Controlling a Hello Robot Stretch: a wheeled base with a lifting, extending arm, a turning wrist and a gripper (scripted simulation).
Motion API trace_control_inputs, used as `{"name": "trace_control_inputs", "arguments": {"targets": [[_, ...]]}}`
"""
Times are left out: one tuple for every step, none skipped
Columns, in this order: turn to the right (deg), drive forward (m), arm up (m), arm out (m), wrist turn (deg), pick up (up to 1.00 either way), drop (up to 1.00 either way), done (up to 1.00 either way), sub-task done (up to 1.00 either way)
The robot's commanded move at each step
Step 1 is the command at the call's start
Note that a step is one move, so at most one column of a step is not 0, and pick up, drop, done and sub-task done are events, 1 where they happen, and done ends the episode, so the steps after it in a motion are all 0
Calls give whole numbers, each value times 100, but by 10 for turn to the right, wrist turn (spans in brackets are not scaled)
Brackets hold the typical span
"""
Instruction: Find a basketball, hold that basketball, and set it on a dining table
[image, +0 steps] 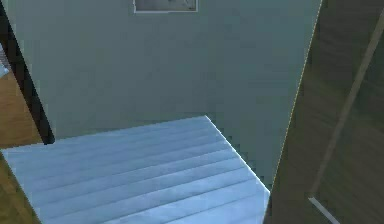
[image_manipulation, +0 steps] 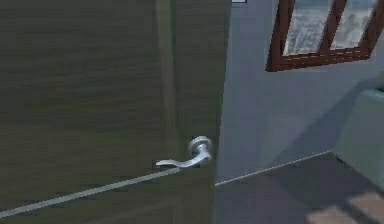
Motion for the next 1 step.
{"name": "trace_control_inputs", "arguments": {"targets": [[0, 35, 0, 0, 0, 0, 0, 0, 0]]}}
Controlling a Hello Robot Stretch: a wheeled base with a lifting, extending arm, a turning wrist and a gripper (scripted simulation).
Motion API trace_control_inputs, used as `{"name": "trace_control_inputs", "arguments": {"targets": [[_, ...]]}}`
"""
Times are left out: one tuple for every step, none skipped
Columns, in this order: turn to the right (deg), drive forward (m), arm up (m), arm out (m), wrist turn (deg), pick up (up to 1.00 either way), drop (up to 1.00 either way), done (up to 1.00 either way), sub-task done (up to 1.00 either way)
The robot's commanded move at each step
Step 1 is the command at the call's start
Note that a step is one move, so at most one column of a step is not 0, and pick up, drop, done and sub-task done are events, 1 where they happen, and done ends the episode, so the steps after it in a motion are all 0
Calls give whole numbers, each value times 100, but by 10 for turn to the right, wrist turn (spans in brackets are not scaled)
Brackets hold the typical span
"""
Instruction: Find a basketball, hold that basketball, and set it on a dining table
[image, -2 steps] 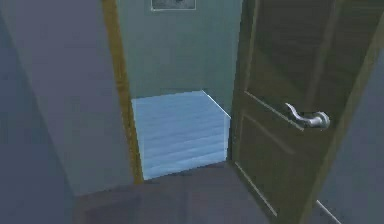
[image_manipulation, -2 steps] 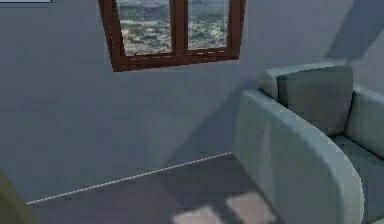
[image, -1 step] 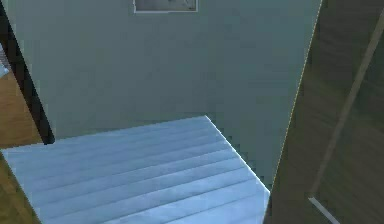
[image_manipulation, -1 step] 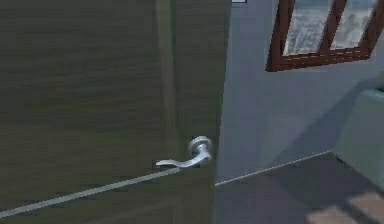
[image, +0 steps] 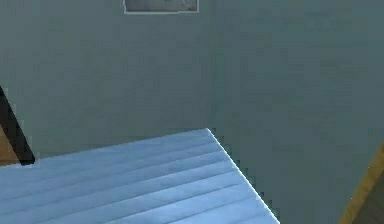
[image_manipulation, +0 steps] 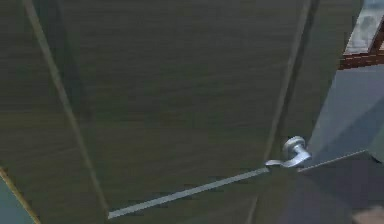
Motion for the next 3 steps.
{"name": "trace_control_inputs", "arguments": {"targets": [[-390, 0, 0, 0, 0, 0, 0, 0, 0], [0, 60, 0, 0, 0, 0, 0, 0, 0], [-210, 0, 0, 0, 0, 0, 0, 0, 0]]}}
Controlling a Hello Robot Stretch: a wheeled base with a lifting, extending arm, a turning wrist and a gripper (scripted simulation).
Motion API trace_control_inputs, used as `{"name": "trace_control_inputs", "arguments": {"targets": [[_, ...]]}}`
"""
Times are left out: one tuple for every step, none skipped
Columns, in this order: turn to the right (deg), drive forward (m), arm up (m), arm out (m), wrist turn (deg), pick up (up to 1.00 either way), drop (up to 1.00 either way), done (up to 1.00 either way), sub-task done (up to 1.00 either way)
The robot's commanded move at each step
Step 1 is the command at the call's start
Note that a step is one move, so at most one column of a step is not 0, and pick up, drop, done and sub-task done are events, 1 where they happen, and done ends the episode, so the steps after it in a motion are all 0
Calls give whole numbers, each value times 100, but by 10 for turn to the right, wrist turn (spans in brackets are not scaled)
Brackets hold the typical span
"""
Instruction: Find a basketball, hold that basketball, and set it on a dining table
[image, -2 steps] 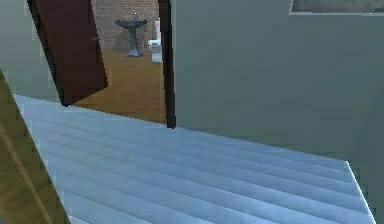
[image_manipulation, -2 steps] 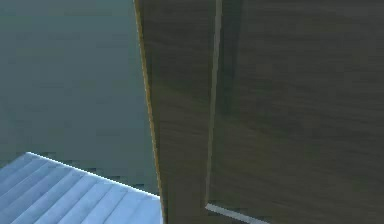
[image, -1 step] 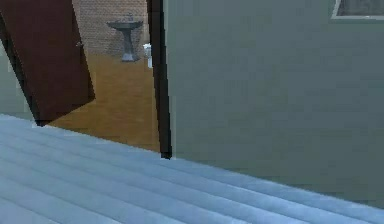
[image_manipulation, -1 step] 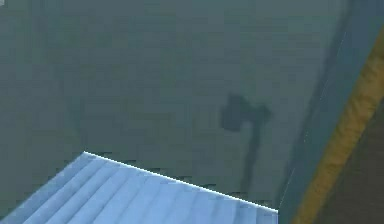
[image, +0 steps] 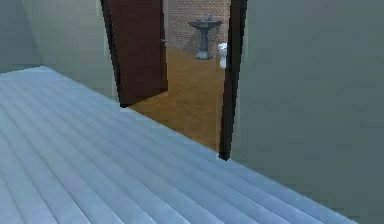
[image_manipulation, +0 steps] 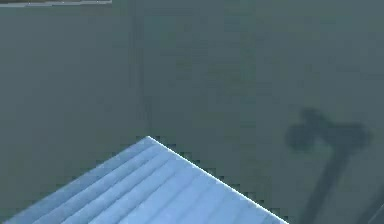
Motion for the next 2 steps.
{"name": "trace_control_inputs", "arguments": {"targets": [[0, 100, 0, 0, 0, 0, 0, 0, 0], [0, 100, 0, 0, 0, 0, 0, 0, 0]]}}
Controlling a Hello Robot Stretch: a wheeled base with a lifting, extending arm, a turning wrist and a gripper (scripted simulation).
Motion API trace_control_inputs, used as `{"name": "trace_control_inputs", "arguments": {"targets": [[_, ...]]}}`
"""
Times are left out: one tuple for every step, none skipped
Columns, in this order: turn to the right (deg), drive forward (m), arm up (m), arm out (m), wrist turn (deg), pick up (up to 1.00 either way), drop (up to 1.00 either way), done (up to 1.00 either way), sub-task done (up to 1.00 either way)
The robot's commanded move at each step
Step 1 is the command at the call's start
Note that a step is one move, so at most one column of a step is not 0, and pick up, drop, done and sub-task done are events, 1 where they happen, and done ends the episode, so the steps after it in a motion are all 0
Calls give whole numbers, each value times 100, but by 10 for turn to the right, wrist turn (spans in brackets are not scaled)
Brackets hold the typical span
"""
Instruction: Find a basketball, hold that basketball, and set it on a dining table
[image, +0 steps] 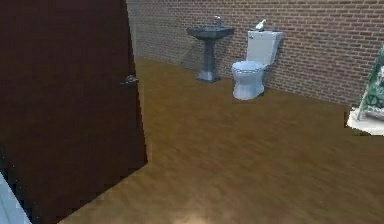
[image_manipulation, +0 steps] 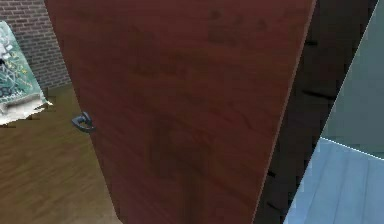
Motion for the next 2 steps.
{"name": "trace_control_inputs", "arguments": {"targets": [[-30, 0, 0, 0, 0, 0, 0, 0, 0], [0, 100, 0, 0, 0, 0, 0, 0, 0]]}}
